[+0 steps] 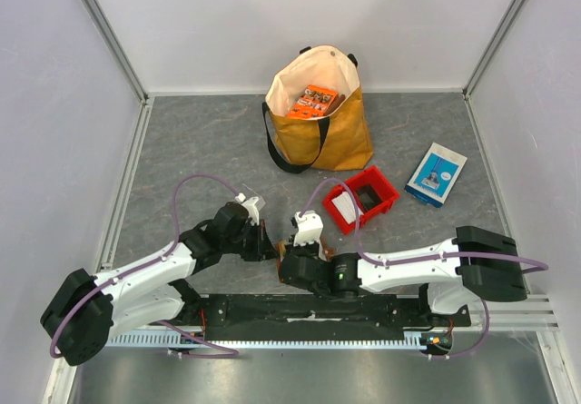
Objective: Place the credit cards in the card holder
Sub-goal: Insert the credit card into the card holder.
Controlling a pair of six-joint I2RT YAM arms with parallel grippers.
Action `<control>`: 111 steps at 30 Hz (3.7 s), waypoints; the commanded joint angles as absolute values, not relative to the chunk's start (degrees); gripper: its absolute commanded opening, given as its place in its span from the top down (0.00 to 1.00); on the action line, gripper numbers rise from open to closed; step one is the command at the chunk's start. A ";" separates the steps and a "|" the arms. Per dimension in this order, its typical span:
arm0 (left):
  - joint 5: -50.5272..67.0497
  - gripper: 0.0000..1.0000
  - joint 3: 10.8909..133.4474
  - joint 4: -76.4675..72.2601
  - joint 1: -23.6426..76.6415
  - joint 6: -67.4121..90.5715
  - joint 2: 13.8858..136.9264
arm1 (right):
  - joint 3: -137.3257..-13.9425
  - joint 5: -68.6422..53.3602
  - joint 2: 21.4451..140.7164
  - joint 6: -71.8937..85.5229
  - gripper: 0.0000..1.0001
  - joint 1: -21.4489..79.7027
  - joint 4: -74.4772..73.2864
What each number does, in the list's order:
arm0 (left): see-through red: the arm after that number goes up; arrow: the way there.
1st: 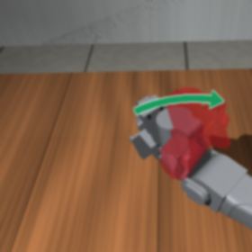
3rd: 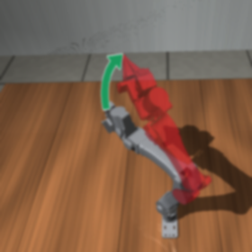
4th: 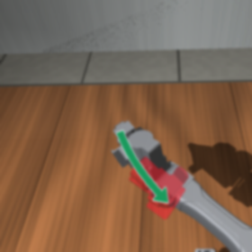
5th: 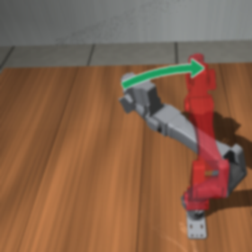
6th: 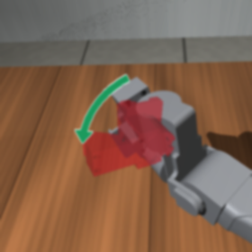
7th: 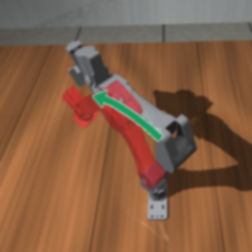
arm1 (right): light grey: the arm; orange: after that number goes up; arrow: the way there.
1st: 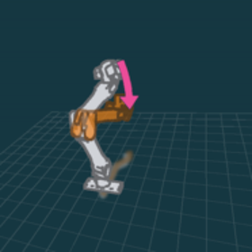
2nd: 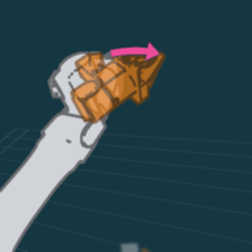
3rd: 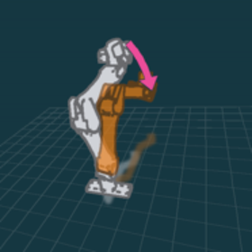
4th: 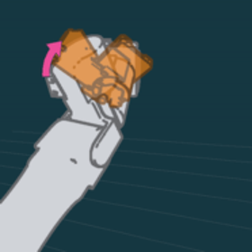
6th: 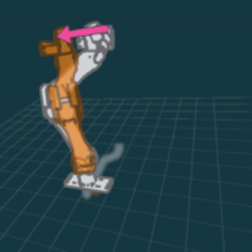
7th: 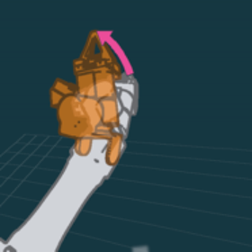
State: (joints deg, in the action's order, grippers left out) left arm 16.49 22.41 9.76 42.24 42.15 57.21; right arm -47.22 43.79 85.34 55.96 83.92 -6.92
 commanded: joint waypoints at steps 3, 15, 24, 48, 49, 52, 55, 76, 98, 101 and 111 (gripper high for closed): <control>15.64 0.98 22.50 8.26 42.36 42.36 56.25 | -49.39 48.51 82.35 56.87 1.00 84.81 -6.85; 15.56 0.98 22.68 8.00 42.36 42.36 56.43 | -48.87 47.55 85.69 58.01 1.00 84.82 -7.29; 15.56 0.98 22.59 8.17 42.28 42.28 56.25 | -49.57 49.65 86.40 58.53 1.00 84.90 -10.63; 11.69 0.98 20.57 8.35 42.27 39.02 59.76 | -38.68 39.04 74.89 52.48 1.00 73.66 -13.55; 11.52 0.98 20.31 8.00 42.19 38.94 59.94 | -38.06 37.11 74.62 51.86 1.00 73.22 -11.53; 10.90 0.98 19.60 6.69 42.27 38.59 60.38 | -35.25 31.23 72.34 49.92 1.00 71.81 -4.77; 10.46 0.98 19.34 5.89 42.19 38.15 60.82 | -34.10 27.08 70.40 50.10 1.00 70.14 -0.97; 10.54 0.98 19.60 4.75 41.84 38.93 63.90 | -23.39 16.08 75.50 55.81 1.00 64.43 16.07; 10.20 0.98 18.63 5.01 41.66 43.33 63.81 | -15.29 9.05 86.22 61.96 1.00 63.28 35.07; 9.41 0.98 18.81 5.71 41.57 43.68 63.46 | -14.59 8.61 85.87 61.87 1.00 63.72 34.80; 6.42 0.98 18.99 7.91 41.40 46.93 63.37 | -12.83 11.33 80.25 63.72 1.00 64.95 28.31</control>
